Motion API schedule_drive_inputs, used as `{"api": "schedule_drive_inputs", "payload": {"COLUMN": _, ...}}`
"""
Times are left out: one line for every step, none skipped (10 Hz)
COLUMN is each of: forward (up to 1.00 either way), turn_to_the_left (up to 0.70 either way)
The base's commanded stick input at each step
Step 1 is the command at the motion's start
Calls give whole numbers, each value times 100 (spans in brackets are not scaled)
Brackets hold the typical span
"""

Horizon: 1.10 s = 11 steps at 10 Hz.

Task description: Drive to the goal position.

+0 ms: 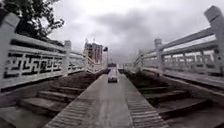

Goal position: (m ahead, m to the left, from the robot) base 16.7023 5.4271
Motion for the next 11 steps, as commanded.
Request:
{"api": "schedule_drive_inputs", "payload": {"forward": 69, "turn_to_the_left": 1}}
{"api": "schedule_drive_inputs", "payload": {"forward": 69, "turn_to_the_left": 1}}
{"api": "schedule_drive_inputs", "payload": {"forward": 69, "turn_to_the_left": 1}}
{"api": "schedule_drive_inputs", "payload": {"forward": 69, "turn_to_the_left": 1}}
{"api": "schedule_drive_inputs", "payload": {"forward": 69, "turn_to_the_left": 1}}
{"api": "schedule_drive_inputs", "payload": {"forward": 69, "turn_to_the_left": 1}}
{"api": "schedule_drive_inputs", "payload": {"forward": 69, "turn_to_the_left": 1}}
{"api": "schedule_drive_inputs", "payload": {"forward": 69, "turn_to_the_left": 1}}
{"api": "schedule_drive_inputs", "payload": {"forward": 69, "turn_to_the_left": 1}}
{"api": "schedule_drive_inputs", "payload": {"forward": 69, "turn_to_the_left": 1}}
{"api": "schedule_drive_inputs", "payload": {"forward": 69, "turn_to_the_left": 1}}
